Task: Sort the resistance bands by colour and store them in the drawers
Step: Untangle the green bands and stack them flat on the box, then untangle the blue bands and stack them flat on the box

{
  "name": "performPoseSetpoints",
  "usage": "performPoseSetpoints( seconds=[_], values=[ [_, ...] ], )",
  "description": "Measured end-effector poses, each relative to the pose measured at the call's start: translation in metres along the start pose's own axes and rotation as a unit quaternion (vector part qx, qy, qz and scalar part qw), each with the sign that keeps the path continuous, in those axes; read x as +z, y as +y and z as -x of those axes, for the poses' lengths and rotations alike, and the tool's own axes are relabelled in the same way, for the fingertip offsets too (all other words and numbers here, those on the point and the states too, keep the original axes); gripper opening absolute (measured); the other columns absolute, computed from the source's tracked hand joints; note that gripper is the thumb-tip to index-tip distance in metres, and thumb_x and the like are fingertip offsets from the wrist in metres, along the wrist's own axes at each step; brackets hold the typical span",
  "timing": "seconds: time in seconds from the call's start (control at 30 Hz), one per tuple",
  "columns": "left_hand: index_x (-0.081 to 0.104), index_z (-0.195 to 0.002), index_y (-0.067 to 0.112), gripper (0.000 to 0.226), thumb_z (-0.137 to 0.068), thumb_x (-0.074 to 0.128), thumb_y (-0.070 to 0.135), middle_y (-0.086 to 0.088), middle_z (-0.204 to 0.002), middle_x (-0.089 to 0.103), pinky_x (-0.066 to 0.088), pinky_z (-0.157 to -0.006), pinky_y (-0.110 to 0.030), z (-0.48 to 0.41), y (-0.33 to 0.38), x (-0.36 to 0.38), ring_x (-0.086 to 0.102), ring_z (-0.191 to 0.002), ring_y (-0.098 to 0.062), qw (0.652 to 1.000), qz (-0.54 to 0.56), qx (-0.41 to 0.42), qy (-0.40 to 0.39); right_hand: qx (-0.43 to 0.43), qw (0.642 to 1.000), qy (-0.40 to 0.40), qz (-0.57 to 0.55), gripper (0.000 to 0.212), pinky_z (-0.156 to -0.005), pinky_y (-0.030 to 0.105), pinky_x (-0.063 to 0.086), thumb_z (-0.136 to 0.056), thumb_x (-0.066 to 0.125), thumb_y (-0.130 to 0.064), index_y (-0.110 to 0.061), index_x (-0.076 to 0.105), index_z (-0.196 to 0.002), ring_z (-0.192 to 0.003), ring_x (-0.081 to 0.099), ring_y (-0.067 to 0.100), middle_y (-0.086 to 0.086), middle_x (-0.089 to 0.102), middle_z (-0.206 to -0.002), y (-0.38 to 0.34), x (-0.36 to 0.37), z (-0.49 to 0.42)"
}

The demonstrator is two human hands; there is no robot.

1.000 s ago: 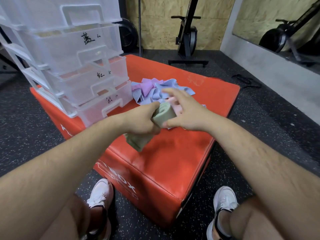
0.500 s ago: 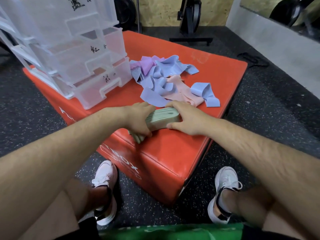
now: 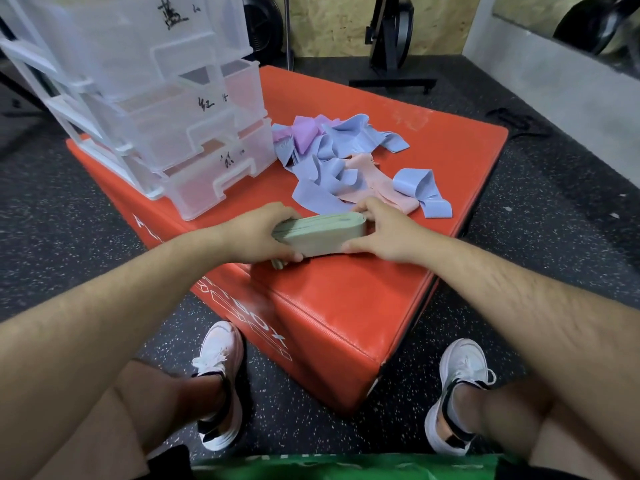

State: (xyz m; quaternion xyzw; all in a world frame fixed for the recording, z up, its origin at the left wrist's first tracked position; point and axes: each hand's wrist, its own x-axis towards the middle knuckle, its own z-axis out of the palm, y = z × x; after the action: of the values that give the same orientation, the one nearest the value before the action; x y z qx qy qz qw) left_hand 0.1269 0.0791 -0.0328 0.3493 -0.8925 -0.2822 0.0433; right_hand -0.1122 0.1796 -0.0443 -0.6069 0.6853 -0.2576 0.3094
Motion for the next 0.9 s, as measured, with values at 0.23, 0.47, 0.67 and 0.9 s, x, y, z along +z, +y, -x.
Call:
performPoseSetpoints(
  seconds=[0.23, 0.47, 0.67, 0.9],
  values=[
    [0.064, -0.114, 0.03, 0.051, -0.069, 0.088, 0.024, -0.007, -0.103, 0.067, 0.051, -0.074, -0.03, 0.015, -0.018, -0.025, 0.063, -0.086, -0.02, 0.924, 0.349, -0.112, 0.112, 0.065, 0.964, 0.06, -0.251, 0.07, -0.076, 0.031, 0.061, -0.074, 0.084, -0.02, -0.016, 0.044, -0.131, -0.086, 0.074, 0.017, 0.008, 0.072, -0.105, -0.041, 0.005, -0.037],
    [0.064, -0.105, 0.024, 0.037, -0.075, 0.081, 0.013, -0.013, -0.081, 0.064, 0.052, -0.054, -0.033, 0.029, -0.05, -0.035, 0.062, -0.069, -0.029, 0.879, 0.386, -0.181, 0.213, 0.056, 0.982, 0.094, -0.156, 0.052, -0.075, 0.038, 0.06, -0.066, 0.071, -0.038, -0.037, 0.047, -0.112, -0.073, 0.07, 0.023, 0.007, 0.072, -0.093, -0.083, 0.059, -0.099],
    [0.062, -0.107, 0.031, 0.032, -0.08, 0.077, 0.023, 0.002, -0.073, 0.06, 0.043, -0.047, -0.015, 0.023, -0.067, -0.036, 0.058, -0.056, -0.012, 0.906, 0.249, -0.206, 0.275, 0.02, 0.987, 0.109, -0.116, 0.04, -0.061, 0.028, 0.044, -0.075, 0.067, -0.027, -0.034, 0.052, -0.111, -0.06, 0.055, 0.015, -0.001, 0.064, -0.079, -0.093, 0.083, -0.131],
    [0.06, -0.115, 0.026, 0.028, -0.089, 0.06, 0.036, -0.011, -0.1, 0.057, 0.049, -0.077, -0.037, 0.02, -0.086, -0.028, 0.058, -0.083, -0.033, 0.95, -0.118, -0.12, 0.262, -0.101, 0.987, 0.096, 0.074, 0.021, -0.099, 0.035, 0.046, -0.084, 0.066, -0.035, -0.035, 0.064, -0.104, -0.1, 0.056, 0.019, -0.001, 0.055, -0.115, -0.077, 0.085, -0.147]
  ],
)
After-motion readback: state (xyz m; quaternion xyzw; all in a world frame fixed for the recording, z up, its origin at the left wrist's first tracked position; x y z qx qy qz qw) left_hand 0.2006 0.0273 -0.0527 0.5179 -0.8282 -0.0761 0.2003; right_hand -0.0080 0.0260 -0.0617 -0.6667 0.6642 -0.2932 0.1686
